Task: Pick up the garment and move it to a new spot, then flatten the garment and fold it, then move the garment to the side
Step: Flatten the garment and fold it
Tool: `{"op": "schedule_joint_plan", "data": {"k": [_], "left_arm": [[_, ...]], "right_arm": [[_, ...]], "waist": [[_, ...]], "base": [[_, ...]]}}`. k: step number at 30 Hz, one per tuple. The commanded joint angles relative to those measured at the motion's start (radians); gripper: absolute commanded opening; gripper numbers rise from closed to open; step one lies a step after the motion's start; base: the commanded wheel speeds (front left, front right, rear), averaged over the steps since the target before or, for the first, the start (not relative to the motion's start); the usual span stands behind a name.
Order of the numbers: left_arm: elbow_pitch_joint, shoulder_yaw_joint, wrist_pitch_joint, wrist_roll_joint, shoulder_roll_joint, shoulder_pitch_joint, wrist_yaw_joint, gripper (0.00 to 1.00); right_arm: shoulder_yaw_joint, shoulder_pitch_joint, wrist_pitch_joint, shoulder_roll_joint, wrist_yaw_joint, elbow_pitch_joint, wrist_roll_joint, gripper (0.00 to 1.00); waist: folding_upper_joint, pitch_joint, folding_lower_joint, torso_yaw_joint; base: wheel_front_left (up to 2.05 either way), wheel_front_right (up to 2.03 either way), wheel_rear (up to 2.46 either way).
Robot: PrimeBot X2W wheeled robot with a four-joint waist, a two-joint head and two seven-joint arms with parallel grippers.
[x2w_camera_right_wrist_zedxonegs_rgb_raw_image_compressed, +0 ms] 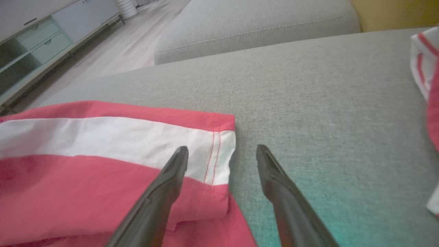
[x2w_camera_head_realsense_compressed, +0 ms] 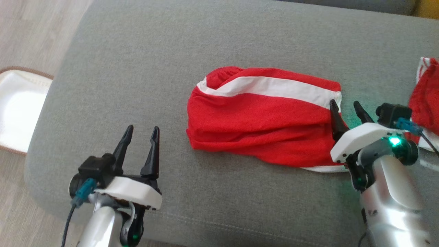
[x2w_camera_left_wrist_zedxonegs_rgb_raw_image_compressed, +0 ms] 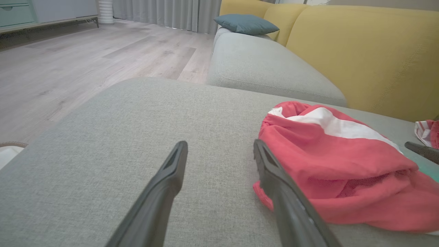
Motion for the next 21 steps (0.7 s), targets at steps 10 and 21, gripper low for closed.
{"op": "schedule_joint_plan", "data": {"k": [10,21], "left_arm": [[-0.007,0.050,-0.012,0.019,-0.005,-0.056,-0.019,1.00],[0.007,0.060,-0.012,0.029,-0.008,-0.063,-0.028,1.00]], "right_arm": [[-0.031,-0.117,0.009,0.000,0.002,0.114,-0.071,1.00],[0.007,-0.159,-0.005,0.000,0.002,0.208,-0.068,0.93]], "waist": [[0.0000,0.027,0.0000,0.024],[0.0000,0.029,0.0000,0.018]], "base": [[0.00,0.00,0.00],[0.00,0.00,0.00]]}}
